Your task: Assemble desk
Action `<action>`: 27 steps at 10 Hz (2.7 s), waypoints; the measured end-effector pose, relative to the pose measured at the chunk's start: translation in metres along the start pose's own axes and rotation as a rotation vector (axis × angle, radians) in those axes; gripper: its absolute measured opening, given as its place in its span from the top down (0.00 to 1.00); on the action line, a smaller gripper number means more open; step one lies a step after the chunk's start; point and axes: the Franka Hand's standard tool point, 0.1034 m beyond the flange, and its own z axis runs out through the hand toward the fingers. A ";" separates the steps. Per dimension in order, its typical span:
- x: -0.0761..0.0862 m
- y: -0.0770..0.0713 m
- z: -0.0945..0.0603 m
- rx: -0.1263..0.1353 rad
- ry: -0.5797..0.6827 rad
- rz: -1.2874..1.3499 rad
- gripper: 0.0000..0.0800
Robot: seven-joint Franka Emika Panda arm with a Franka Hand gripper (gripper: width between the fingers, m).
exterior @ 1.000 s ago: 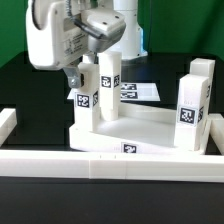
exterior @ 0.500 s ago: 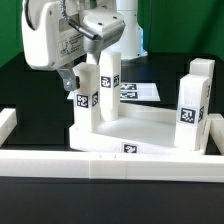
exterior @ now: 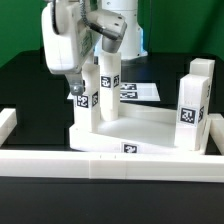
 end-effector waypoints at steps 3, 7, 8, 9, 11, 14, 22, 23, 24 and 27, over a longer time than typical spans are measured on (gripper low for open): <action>-0.002 0.001 0.000 -0.023 0.034 -0.291 0.19; -0.007 0.000 0.000 -0.046 0.057 -0.740 0.19; -0.007 0.000 0.000 -0.052 0.058 -0.838 0.19; -0.008 0.000 0.000 -0.065 0.066 -0.910 0.19; -0.009 0.001 0.001 -0.077 0.069 -1.047 0.19; -0.005 0.001 0.000 -0.086 0.063 -1.229 0.19; -0.005 0.001 0.001 -0.085 0.063 -1.196 0.64; -0.005 0.002 0.001 -0.084 0.064 -1.155 0.64; -0.006 0.002 0.001 -0.080 0.067 -1.069 0.64; -0.005 0.002 0.001 -0.061 0.067 -0.819 0.64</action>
Offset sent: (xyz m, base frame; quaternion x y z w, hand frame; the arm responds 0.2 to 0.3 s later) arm 0.0037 0.0061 0.0029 -0.0181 0.0309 -0.2747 0.9609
